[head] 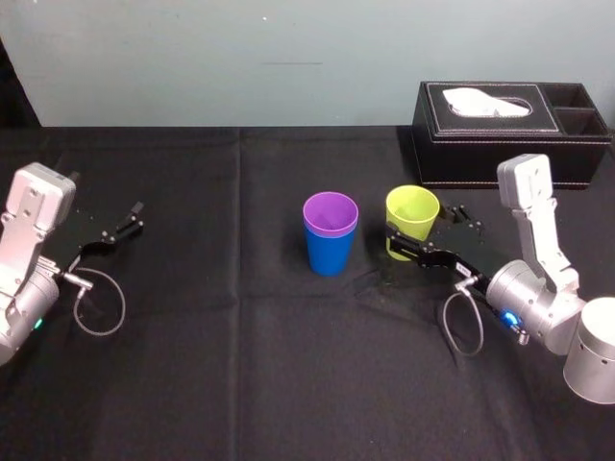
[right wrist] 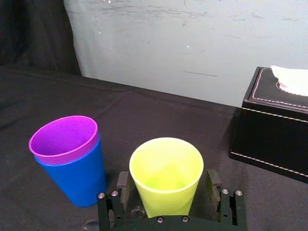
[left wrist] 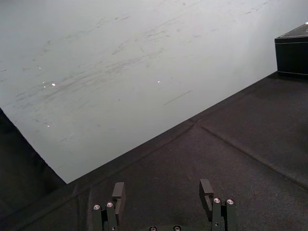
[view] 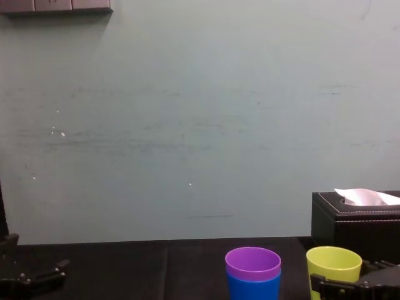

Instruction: Stack the three plastic cups sequentially using one hand.

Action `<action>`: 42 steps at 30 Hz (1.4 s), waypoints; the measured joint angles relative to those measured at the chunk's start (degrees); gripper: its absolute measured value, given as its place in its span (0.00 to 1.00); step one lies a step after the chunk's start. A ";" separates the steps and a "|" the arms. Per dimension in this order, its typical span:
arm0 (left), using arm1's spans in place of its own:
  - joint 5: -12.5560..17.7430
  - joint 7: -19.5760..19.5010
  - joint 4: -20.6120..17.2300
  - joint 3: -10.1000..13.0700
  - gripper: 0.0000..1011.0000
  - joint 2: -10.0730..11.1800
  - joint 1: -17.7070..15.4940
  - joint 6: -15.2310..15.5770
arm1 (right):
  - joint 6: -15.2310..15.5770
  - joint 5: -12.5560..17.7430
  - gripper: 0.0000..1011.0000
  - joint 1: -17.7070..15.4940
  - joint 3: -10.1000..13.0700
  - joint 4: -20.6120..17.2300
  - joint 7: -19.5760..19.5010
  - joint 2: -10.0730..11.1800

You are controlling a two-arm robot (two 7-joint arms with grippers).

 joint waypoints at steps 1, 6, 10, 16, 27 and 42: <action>0.00 0.00 0.00 0.00 1.00 0.00 0.00 0.00 | -0.07 0.00 0.99 0.16 0.02 0.27 0.03 -0.07; 0.00 0.00 0.00 0.00 1.00 0.00 0.00 0.00 | -0.20 0.00 0.99 0.44 0.04 0.72 0.09 -0.16; 0.00 0.00 0.00 0.00 1.00 0.00 0.00 0.00 | -0.20 -0.01 0.99 0.38 0.04 0.60 0.09 -0.14; 0.00 0.00 0.00 0.00 1.00 0.00 0.00 0.00 | -0.20 -0.01 0.91 0.27 0.04 0.43 0.08 -0.11; 0.00 0.00 0.00 0.00 1.00 0.00 0.00 0.00 | -0.18 -0.01 0.74 0.20 0.04 0.30 0.08 -0.07; 0.00 0.00 0.00 0.00 1.00 0.00 0.00 0.00 | 5.69 -0.67 0.72 -0.25 1.23 -9.95 0.45 3.59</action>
